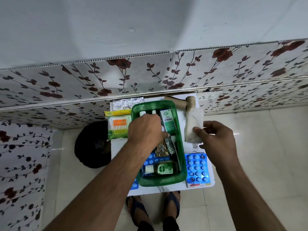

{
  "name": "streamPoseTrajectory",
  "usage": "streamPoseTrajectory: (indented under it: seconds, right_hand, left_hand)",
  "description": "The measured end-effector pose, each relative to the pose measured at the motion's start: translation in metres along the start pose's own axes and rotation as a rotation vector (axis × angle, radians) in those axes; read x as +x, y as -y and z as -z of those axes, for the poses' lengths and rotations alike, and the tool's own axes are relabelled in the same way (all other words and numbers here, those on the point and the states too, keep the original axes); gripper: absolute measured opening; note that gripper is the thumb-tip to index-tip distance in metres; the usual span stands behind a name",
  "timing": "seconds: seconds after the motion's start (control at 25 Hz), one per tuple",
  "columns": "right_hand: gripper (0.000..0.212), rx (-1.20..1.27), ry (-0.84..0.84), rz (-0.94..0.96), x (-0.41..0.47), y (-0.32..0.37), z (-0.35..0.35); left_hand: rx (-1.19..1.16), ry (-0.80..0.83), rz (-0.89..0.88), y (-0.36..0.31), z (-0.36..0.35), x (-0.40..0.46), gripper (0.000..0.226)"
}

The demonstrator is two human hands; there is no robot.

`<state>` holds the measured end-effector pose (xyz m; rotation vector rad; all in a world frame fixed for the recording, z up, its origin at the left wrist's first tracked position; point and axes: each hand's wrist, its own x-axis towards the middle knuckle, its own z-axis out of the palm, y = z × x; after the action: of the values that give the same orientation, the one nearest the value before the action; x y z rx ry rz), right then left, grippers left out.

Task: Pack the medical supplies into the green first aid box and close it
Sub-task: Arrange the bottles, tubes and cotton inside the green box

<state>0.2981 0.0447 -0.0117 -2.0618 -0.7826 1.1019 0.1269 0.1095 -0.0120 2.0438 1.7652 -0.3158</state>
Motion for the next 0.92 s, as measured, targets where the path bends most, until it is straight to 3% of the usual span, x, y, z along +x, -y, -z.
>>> streamPoseTrajectory:
  seconds: [0.2, 0.36, 0.48, 0.64, 0.92]
  right_hand:
    - [0.008, 0.002, -0.023, 0.023, 0.001, 0.013, -0.003]
    - [0.014, -0.047, 0.037, 0.098, -0.012, 0.032, -0.024]
    - [0.020, -0.266, 0.167, 0.146, -0.024, 0.043, -0.068]
    - [0.024, -0.493, 0.207, 0.166, -0.010, 0.037, -0.119]
    - [0.028, -0.641, 0.178, 0.303, 0.000, 0.033, -0.132]
  left_hand:
    - [-0.090, 0.032, -0.029, 0.004, -0.001, -0.009, 0.037]
    - [-0.363, -0.258, 0.039, 0.047, 0.031, -0.028, 0.018]
    - [-0.532, -0.383, 0.196, 0.092, 0.025, -0.042, 0.012]
    - [-0.599, -0.338, 0.296, 0.126, -0.007, -0.058, 0.014]
    - [-0.629, -0.272, 0.320, 0.139, -0.041, -0.068, 0.013]
